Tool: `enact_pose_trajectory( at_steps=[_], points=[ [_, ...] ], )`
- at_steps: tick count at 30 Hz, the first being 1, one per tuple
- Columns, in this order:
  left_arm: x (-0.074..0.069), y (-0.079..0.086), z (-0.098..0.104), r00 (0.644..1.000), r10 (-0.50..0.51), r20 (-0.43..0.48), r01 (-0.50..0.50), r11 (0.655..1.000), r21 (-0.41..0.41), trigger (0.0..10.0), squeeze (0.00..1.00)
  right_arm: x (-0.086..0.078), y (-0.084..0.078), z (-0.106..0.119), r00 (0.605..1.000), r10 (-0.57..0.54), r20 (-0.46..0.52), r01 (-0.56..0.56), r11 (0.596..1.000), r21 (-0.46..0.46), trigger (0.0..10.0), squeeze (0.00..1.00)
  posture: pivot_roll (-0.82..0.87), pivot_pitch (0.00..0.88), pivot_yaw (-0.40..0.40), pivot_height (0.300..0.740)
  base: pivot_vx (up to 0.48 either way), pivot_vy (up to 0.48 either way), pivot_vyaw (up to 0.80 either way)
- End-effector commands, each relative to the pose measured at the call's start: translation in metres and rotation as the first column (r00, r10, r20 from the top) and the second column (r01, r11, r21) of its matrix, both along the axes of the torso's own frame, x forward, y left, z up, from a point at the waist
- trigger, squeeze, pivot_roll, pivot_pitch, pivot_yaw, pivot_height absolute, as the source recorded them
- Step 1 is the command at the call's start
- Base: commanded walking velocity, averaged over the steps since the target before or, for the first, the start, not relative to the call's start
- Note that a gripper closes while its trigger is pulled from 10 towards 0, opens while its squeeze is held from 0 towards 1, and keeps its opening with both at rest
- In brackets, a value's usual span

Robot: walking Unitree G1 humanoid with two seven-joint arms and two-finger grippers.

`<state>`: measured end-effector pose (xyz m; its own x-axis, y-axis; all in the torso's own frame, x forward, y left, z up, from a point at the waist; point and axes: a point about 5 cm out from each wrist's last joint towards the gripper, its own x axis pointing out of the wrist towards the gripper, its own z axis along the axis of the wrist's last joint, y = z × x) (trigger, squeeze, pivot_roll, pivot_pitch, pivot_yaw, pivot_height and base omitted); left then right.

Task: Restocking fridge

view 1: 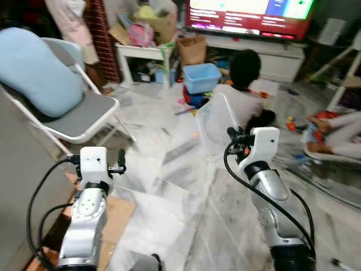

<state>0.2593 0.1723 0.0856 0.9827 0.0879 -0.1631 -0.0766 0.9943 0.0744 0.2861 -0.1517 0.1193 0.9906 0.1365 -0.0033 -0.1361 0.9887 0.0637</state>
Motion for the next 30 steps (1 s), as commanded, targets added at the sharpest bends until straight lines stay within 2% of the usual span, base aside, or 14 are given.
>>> enact_pose_trajectory(
  at_steps=[1,2,3,5,7,17,18,20,26,30],
  points=[
    [0.001,-0.001,0.0,1.0,-0.007,0.002,0.007,1.0,0.014,10.0,0.0,0.003,-0.008,0.004,0.998,-0.058,0.001,0.058,0.998,0.014,10.0,0.0,0.02,0.0,-0.003,0.74,0.0,0.0,0.0],
    [0.003,-0.001,0.002,1.0,-0.011,0.012,0.011,1.0,0.019,10.0,0.0,0.005,-0.011,0.005,0.997,-0.079,-0.022,0.08,0.996,0.049,10.0,0.0,0.02,0.0,-0.002,0.74,0.0,0.0,0.0],
    [0.003,-0.001,0.002,1.0,-0.012,0.012,0.012,1.0,0.015,10.0,0.0,0.004,-0.012,0.01,0.999,-0.032,0.023,0.031,0.999,0.029,10.0,0.0,0.02,0.0,-0.005,0.74,0.0,0.0,0.0],
    [0.002,-0.001,0.001,1.0,-0.009,0.007,0.009,1.0,0.009,10.0,0.0,0.001,-0.013,0.012,0.999,-0.004,0.046,0.005,1.0,-0.007,10.0,0.0,0.02,0.0,-0.007,0.74,0.0,0.0,0.0],
    [0.001,-0.001,-0.001,1.0,-0.006,-0.001,0.006,1.0,0.002,10.0,0.0,0.0,-0.014,0.012,0.999,-0.001,0.042,0.0,1.0,0.006,10.0,0.0,0.02,0.0,-0.01,0.74,0.0,0.0,0.0],
    [0.001,-0.002,0.001,1.0,-0.007,0.003,0.007,1.0,-0.017,10.0,0.0,0.001,-0.004,0.012,0.998,0.047,0.029,-0.047,0.999,-0.011,10.0,0.0,0.02,0.0,-0.017,0.74,0.0,0.0,0.0],
    [0.001,-0.001,0.001,1.0,-0.011,0.0,0.011,1.0,-0.02,10.0,0.0,-0.001,-0.002,0.013,0.996,0.065,0.061,-0.061,0.996,-0.061,10.0,0.0,0.03,0.0,-0.011,0.74,0.0,0.0,0.77],
    [0.001,-0.001,0.001,1.0,-0.012,0.001,0.012,1.0,-0.021,10.0,0.0,0.0,-0.001,0.013,0.996,0.067,0.061,-0.063,0.996,-0.065,10.0,0.0,0.03,0.0,-0.008,0.74,0.0,0.0,0.77],
    [0.002,-0.004,0.002,0.999,-0.047,0.001,0.047,0.998,-0.033,10.0,0.0,0.001,0.001,0.012,0.996,0.066,0.055,-0.063,0.997,-0.045,10.0,0.0,0.03,0.0,-0.005,0.74,0.0,0.0,0.77],
    [0.002,-0.006,0.002,0.998,-0.055,0.003,0.055,0.998,-0.041,10.0,0.0,0.001,-0.002,0.01,0.998,0.053,0.043,-0.053,0.998,-0.021,10.0,0.0,0.03,0.0,-0.008,0.74,0.0,0.428,0.75]
  ],
)
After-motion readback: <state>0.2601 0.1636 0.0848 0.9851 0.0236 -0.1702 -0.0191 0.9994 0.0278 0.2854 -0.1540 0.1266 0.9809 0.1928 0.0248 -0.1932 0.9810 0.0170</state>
